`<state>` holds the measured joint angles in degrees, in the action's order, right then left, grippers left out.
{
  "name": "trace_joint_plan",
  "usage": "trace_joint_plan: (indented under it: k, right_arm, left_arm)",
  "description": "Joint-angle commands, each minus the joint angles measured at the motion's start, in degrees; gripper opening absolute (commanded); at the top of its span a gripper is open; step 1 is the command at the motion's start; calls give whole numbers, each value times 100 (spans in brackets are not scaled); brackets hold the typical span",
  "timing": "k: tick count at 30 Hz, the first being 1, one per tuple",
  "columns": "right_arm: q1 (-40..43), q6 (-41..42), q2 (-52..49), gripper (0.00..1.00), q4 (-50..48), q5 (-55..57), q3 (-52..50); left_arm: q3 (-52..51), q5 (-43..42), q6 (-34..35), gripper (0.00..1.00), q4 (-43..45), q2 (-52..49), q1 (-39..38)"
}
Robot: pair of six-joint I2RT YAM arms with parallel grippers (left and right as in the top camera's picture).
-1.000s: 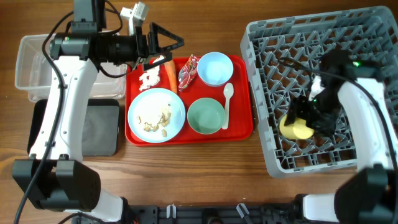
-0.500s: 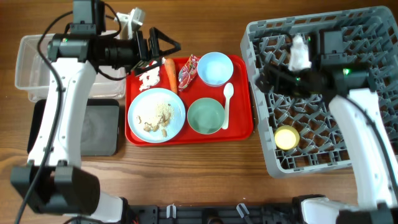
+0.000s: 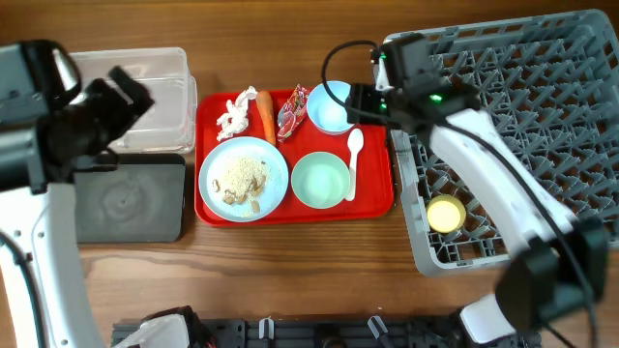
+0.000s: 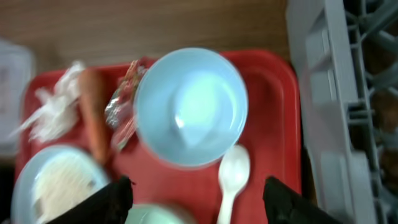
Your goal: Sort waste into correct bins and load items into the dishwasher rack
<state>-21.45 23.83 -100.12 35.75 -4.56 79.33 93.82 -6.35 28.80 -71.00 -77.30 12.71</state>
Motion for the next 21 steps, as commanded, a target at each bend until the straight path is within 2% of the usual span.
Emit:
trace_joint_plan:
  k: [1,5,12,15,16,18,21]
  right_arm:
    - [-2,168,-608,65,-498,481,13]
    - [-2,337,-1126,57,-796,481,13]
    - [-2,378,-1668,56,-925,439,13]
    - [-2,374,-1679,41,-929,326,15]
    - [-2,361,-1661,24,-920,328,31]
    - [0,293,-1589,7,-866,332,87]
    - [9,160,-1340,4,-717,330,260]
  left_arm:
    - [33,496,166,100,-2,7,166]
    - [33,496,168,100,-2,-17,166]
    - [33,496,166,100,-2,-28,166]
    - [33,496,168,100,-2,-31,166]
    - [33,496,168,100,-2,-28,166]
    - [33,496,168,100,-2,-31,166]
    - [33,496,168,100,-2,-31,166]
